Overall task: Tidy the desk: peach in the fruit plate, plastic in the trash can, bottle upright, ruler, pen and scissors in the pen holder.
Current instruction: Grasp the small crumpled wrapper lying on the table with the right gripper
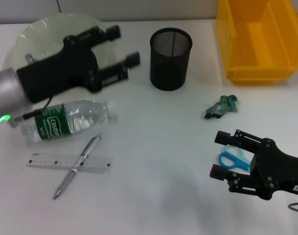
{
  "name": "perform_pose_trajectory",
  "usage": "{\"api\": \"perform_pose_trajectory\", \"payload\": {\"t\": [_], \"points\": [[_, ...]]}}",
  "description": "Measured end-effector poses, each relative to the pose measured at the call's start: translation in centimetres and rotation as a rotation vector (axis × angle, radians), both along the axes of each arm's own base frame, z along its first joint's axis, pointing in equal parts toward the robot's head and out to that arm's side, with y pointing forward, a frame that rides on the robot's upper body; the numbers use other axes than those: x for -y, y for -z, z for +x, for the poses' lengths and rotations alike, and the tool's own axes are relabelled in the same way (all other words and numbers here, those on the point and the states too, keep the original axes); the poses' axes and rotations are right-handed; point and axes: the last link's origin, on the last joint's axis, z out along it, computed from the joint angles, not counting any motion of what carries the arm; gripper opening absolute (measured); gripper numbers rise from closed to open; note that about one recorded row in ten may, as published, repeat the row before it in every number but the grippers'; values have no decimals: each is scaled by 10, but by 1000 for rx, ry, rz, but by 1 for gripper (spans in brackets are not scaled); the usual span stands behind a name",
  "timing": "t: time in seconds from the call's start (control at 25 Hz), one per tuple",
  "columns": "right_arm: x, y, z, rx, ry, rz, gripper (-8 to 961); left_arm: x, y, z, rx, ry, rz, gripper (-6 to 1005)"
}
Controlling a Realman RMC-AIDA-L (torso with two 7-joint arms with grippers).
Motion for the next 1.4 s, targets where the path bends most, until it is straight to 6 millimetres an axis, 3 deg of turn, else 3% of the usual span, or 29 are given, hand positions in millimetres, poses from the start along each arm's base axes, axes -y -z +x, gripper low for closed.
{"api": "perform_pose_trajectory", "payload": {"t": [0.12, 0.24, 0.4, 1.04, 1.2, 1.4], "points": [[-1, -1, 1, -1, 5, 7, 816, 26, -4, 3, 20, 126, -143, 730], [-1, -1, 2, 5, 10, 10, 816, 39, 5, -7, -63, 125, -317, 729], [-3, 0, 1, 10, 5, 7, 816, 39, 15, -22, -143, 50, -377, 726], [-4, -3, 2, 5, 19, 26, 816, 39, 24, -23, -168, 36, -380, 726], [-11, -15, 5, 8, 50, 30, 816, 38, 25, -23, -170, 31, -377, 726], [-36, -48, 4, 80, 109, -9, 817, 36, 25, -24, -176, 23, -368, 726]]}}
